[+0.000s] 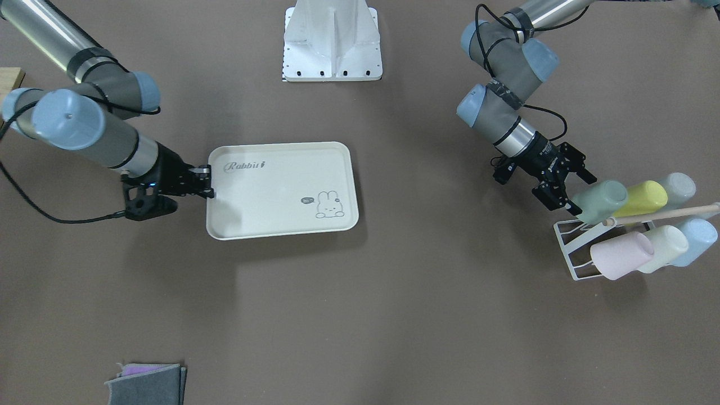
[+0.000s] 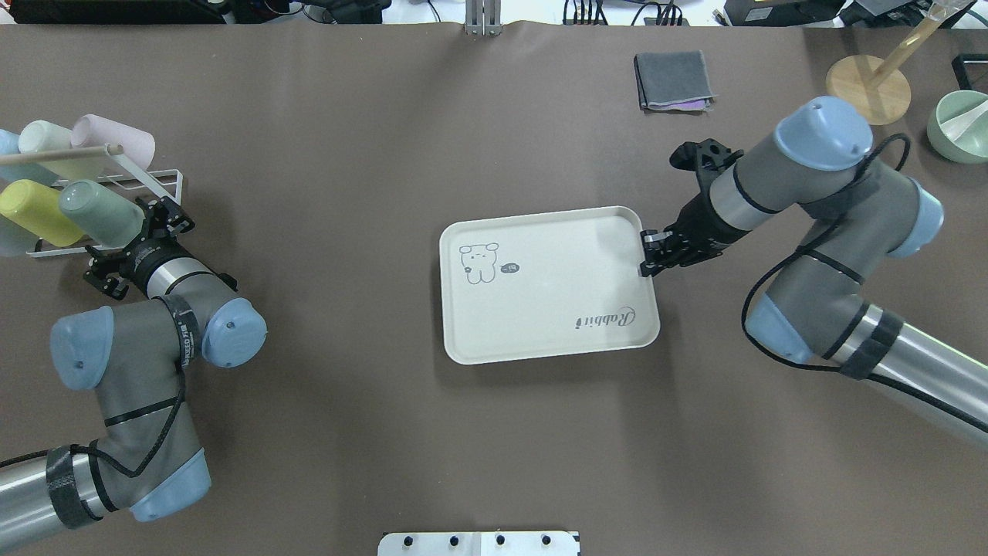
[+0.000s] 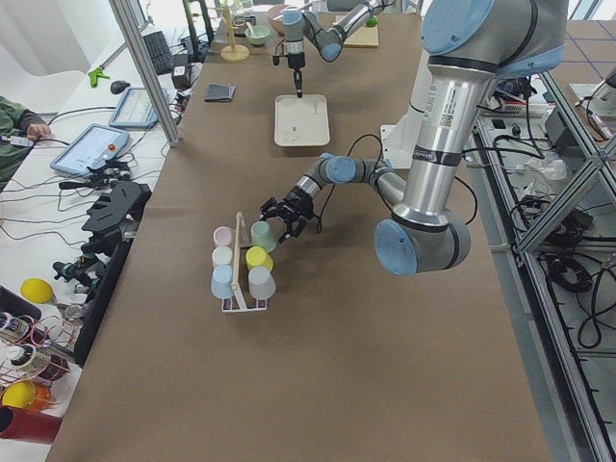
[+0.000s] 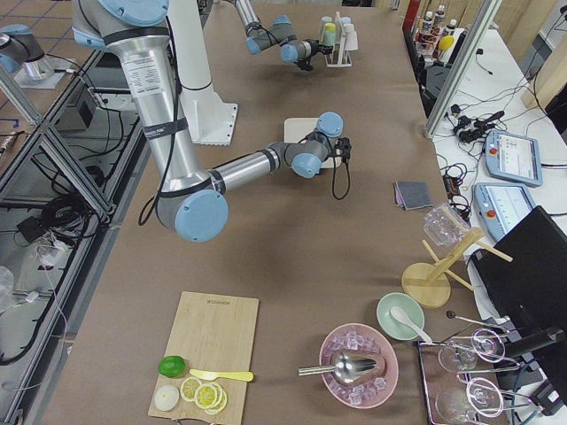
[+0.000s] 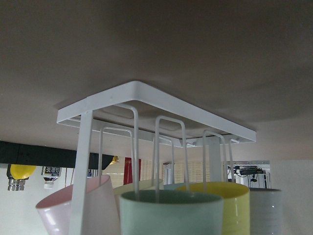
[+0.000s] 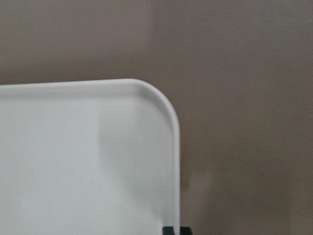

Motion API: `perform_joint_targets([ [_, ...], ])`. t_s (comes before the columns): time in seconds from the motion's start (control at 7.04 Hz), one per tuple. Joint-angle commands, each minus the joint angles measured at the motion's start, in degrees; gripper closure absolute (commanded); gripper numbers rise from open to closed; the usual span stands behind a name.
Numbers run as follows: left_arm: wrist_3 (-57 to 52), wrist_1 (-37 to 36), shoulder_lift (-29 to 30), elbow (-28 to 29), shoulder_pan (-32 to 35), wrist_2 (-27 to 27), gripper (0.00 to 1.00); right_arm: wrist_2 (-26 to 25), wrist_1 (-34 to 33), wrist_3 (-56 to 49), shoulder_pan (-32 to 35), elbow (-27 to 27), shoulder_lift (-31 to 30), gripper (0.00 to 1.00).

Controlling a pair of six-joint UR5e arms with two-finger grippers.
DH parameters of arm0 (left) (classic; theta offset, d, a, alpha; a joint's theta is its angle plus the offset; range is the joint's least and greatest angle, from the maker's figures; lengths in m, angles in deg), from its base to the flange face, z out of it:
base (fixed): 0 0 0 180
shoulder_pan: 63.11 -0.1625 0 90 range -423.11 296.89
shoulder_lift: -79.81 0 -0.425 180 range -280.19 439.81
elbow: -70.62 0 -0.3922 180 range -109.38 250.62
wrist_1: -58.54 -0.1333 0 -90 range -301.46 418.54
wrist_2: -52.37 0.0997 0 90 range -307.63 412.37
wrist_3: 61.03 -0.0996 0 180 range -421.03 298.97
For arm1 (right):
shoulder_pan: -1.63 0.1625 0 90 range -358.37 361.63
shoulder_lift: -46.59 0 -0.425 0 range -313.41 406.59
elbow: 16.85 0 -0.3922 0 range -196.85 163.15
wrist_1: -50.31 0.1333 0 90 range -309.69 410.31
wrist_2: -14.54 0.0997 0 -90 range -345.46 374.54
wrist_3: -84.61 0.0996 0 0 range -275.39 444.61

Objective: Pick up and place green cup on tray

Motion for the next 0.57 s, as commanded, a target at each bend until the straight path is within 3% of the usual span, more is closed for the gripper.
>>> perform_joint_targets([
  [0.0,0.00,1.23,-0.09,1.12,0.49,0.16,0.02,-5.48,-0.37,3.08,-5.33,-2.82,5.49,1.00],
  [0.43,0.00,1.24,-0.26,1.12,1.28,0.51,0.02,-6.65,-0.37,6.79,-7.28,-3.53,7.17,1.00],
])
